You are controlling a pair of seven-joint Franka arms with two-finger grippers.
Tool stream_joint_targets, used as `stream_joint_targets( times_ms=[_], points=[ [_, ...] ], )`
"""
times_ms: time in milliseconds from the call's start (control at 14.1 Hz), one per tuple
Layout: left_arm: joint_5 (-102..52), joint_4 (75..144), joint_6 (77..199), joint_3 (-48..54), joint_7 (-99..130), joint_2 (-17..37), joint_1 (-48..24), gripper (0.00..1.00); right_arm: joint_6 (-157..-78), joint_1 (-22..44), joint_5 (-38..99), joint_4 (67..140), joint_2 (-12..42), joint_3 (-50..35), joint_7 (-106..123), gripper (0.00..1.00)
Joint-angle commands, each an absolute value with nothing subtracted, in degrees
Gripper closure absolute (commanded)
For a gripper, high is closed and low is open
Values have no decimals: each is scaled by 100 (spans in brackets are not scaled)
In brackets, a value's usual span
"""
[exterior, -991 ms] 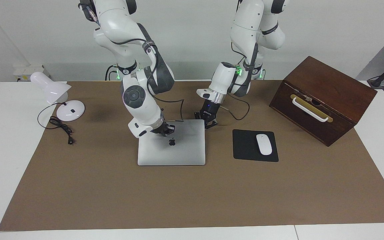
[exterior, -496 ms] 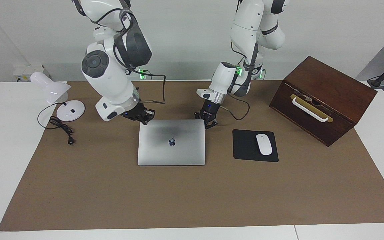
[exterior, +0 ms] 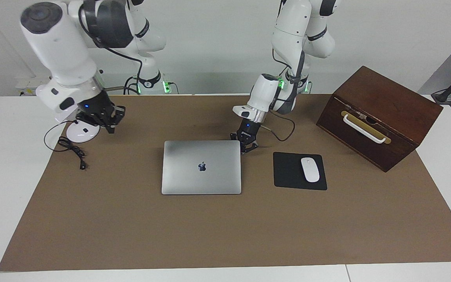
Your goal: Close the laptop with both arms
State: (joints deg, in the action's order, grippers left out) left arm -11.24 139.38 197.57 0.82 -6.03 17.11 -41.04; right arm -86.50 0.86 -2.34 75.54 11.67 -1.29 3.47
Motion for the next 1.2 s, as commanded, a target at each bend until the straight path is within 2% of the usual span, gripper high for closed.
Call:
stream_joint_targets(
  times_ms=[0,71,142,354,496,708,850,1133],
  points=[
    [-1169,14063,19057,53,-326,1478,-4017,100,-8639,-245,-517,7488,959,-202,922,100],
    [-1169,14063,18724,53,-290,1250,-4017,100,-8709,-290,-545,7523,897,-202,923,97],
    [-1169,14063,18364,53,-273,1013,-4008,100,-8736,-377,-510,7541,896,-202,905,78],
    [-1204,14071,17511,44,-203,476,-4008,100,-9043,-431,-422,7742,835,-211,722,37],
    [-1222,14071,17105,35,-132,221,-3999,100,-9062,-431,-387,8040,687,-211,528,2],
    [-1222,14054,16307,18,-132,-209,-3868,100,-9096,-466,-159,8462,484,-211,196,0],
    [-1222,14027,15753,9,-141,-456,-3806,100,-9464,-501,-88,8831,326,-211,-61,0],
    [-1222,13782,14839,-26,-132,-781,-3578,100,-9571,-510,-88,9087,194,-211,-26,0]
  ],
)
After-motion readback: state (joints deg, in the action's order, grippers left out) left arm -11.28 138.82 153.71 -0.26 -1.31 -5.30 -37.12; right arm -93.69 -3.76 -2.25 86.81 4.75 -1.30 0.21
